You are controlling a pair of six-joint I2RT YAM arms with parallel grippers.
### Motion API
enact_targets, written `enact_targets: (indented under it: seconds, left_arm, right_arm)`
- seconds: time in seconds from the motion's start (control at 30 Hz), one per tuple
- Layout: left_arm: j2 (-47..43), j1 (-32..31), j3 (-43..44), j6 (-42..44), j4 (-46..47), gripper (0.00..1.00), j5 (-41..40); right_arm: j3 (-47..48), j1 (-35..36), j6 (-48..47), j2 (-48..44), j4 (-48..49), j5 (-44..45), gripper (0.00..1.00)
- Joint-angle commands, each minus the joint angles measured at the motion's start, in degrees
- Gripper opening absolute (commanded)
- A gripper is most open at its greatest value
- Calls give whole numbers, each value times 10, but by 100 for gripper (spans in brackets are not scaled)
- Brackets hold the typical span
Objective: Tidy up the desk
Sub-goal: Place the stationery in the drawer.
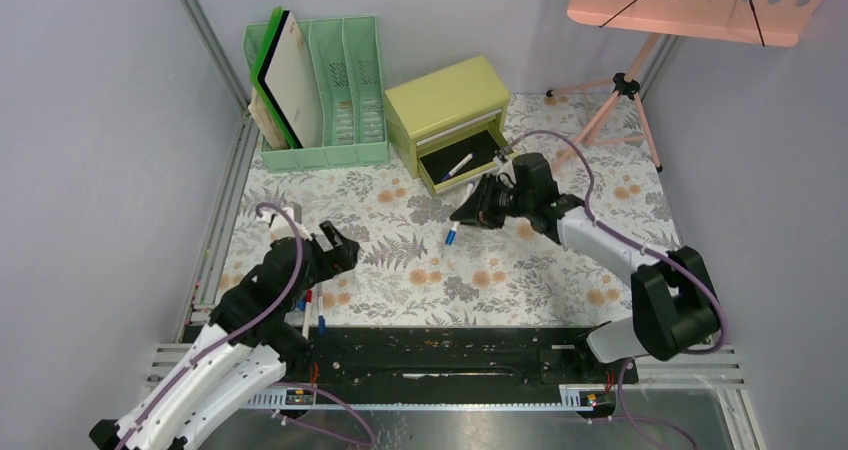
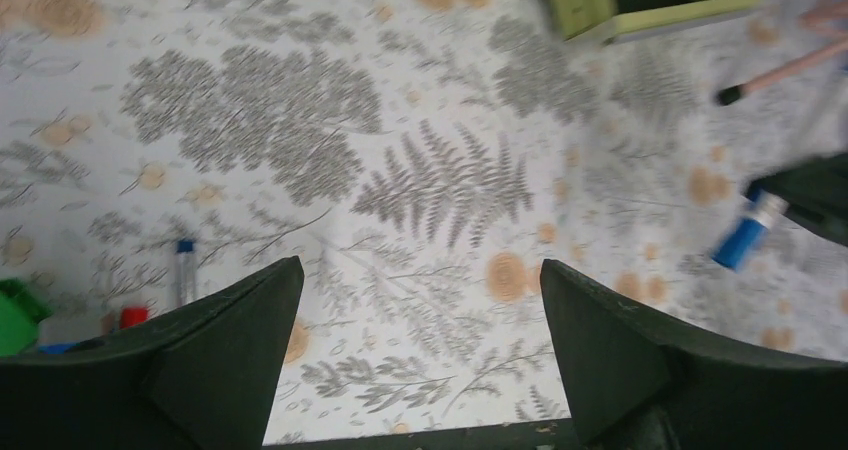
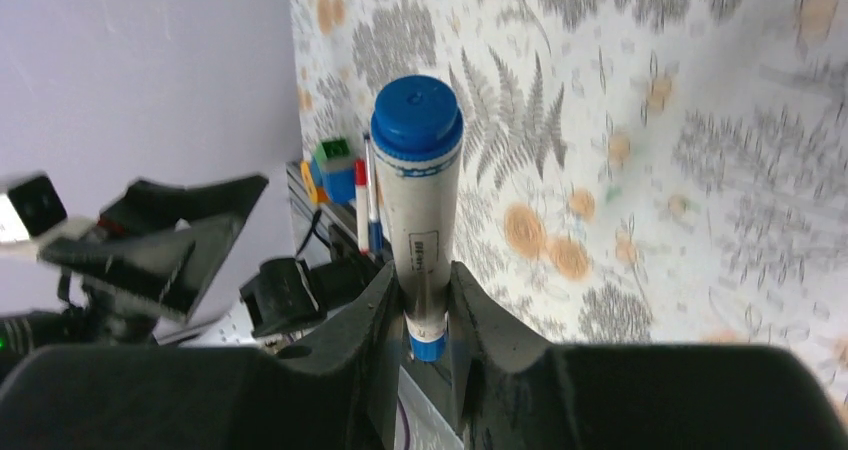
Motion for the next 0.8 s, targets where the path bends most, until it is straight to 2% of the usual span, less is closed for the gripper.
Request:
enact_targets:
  seconds: [0.0, 0.17, 0.3, 0.63, 0.77]
  left_arm:
    - [-68, 1, -19, 50, 88, 90, 70]
    - [-146, 1, -56, 79, 170, 90, 155]
    - [-186, 1, -72, 77, 198, 91, 168]
    - [-213, 1, -65, 87, 168, 93, 152]
    - [-211, 1, -60, 70, 139, 95, 150]
  right_arm:
    - [86, -35, -17, 55, -10, -38, 0]
    - [168, -70, 3, 111, -6, -45, 0]
    - [218, -89, 42, 163, 16, -60, 0]
    - [292, -112, 163, 285, 92, -47, 0]
    - [330, -115, 172, 318, 63, -30, 0]
